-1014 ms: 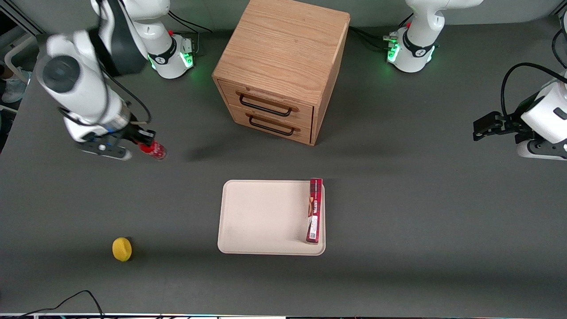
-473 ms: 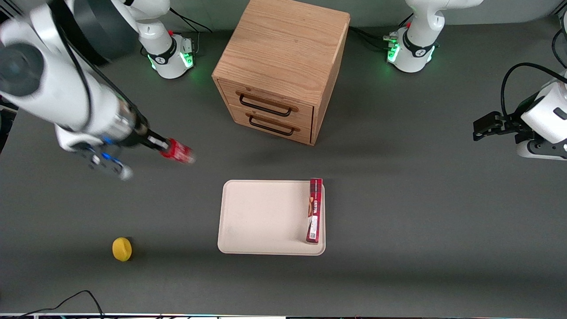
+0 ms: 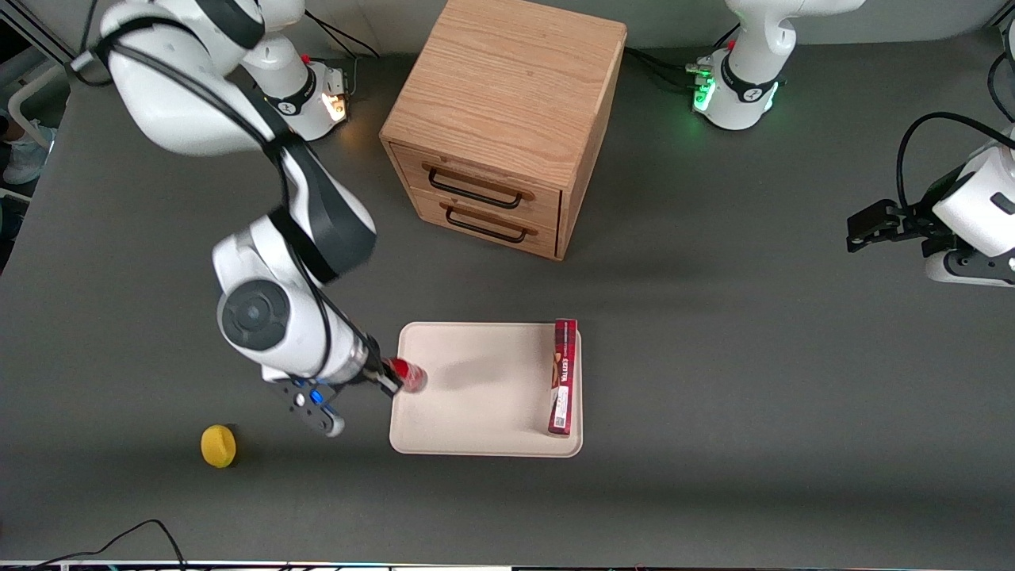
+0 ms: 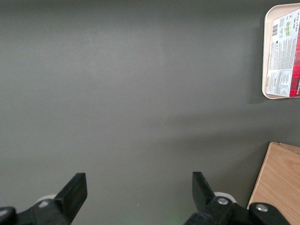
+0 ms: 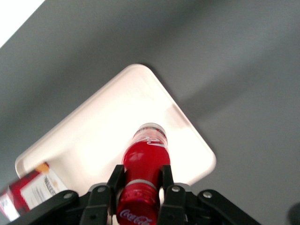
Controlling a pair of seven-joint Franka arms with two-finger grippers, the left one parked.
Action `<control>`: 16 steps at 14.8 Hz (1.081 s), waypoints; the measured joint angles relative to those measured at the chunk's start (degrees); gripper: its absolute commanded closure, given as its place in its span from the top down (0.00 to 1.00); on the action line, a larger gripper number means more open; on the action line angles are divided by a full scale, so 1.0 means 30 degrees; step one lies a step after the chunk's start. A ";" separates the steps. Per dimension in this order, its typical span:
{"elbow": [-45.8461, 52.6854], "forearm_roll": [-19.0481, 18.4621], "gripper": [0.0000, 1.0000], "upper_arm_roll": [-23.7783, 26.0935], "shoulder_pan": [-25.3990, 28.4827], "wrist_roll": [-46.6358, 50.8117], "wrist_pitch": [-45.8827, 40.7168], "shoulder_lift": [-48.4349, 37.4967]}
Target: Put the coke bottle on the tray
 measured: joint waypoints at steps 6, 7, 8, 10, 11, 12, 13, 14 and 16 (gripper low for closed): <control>0.0487 -0.1360 0.40 -0.0013 -0.0137 0.0100 0.1965 0.1754; 0.0487 -0.1602 0.68 -0.0011 -0.0131 0.0100 0.2019 0.1833; 0.0493 -0.2120 1.00 0.0000 -0.0113 0.0102 0.2053 0.1909; 0.0502 -0.2875 1.00 0.0055 -0.0087 0.0109 0.2181 0.2028; 0.0538 -0.3001 1.00 0.0081 -0.0086 0.0109 0.2177 0.2038; 0.0696 -0.3059 1.00 0.0117 -0.0103 0.0095 0.2010 0.2027; 0.0957 -0.3117 1.00 0.0242 -0.0165 -0.0133 0.1478 0.1940; 0.1315 -0.3163 1.00 0.0566 -0.0304 -0.0807 0.0508 0.1649; 0.1927 -0.3189 1.00 0.1647 -0.0851 -0.2743 -0.2649 0.0145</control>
